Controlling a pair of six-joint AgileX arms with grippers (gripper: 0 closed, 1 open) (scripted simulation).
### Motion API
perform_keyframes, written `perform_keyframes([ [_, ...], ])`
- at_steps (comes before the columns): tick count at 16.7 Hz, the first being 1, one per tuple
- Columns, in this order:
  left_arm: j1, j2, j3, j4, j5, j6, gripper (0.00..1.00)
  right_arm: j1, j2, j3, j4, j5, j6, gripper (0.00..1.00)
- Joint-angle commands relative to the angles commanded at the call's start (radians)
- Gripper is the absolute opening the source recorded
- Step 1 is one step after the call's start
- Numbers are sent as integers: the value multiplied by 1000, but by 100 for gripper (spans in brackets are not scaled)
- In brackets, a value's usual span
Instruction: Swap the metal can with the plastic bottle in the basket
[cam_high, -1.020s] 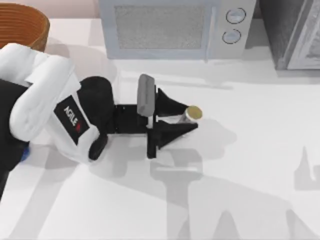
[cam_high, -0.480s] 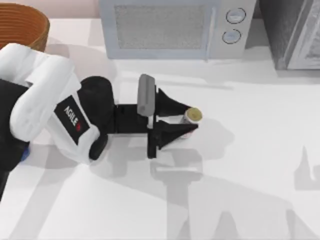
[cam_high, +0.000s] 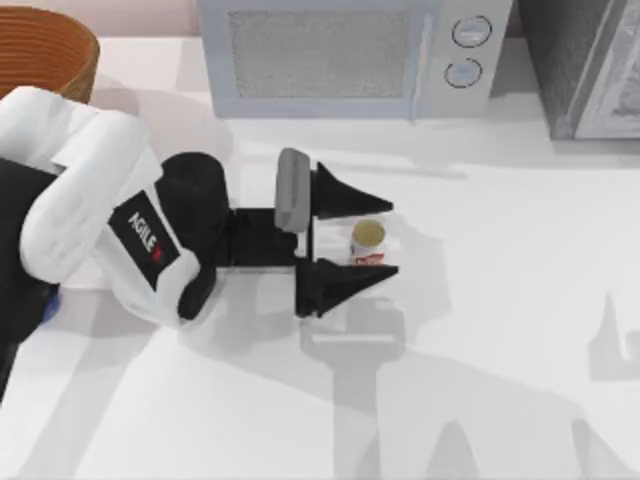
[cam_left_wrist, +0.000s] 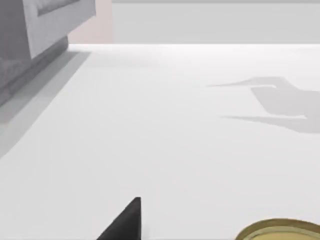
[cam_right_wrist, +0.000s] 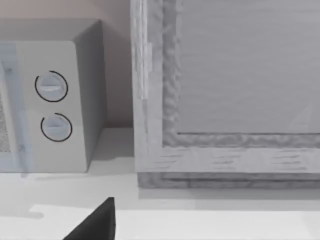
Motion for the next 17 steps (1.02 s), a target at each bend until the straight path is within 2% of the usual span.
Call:
perform_keyframes([
  [8, 3, 0, 0, 0, 0, 0, 100, 0, 0, 0, 0, 0, 0, 100],
  [10, 18, -30, -24, -29, -25, -7, 100, 0, 0, 0, 0, 0, 0, 100],
  [13, 66, -155, -103, -131, -112, -17, 100, 0, 0, 0, 0, 0, 0, 100],
  [17, 151, -469, -257, -332, -289, -16, 100, 0, 0, 0, 0, 0, 0, 100],
])
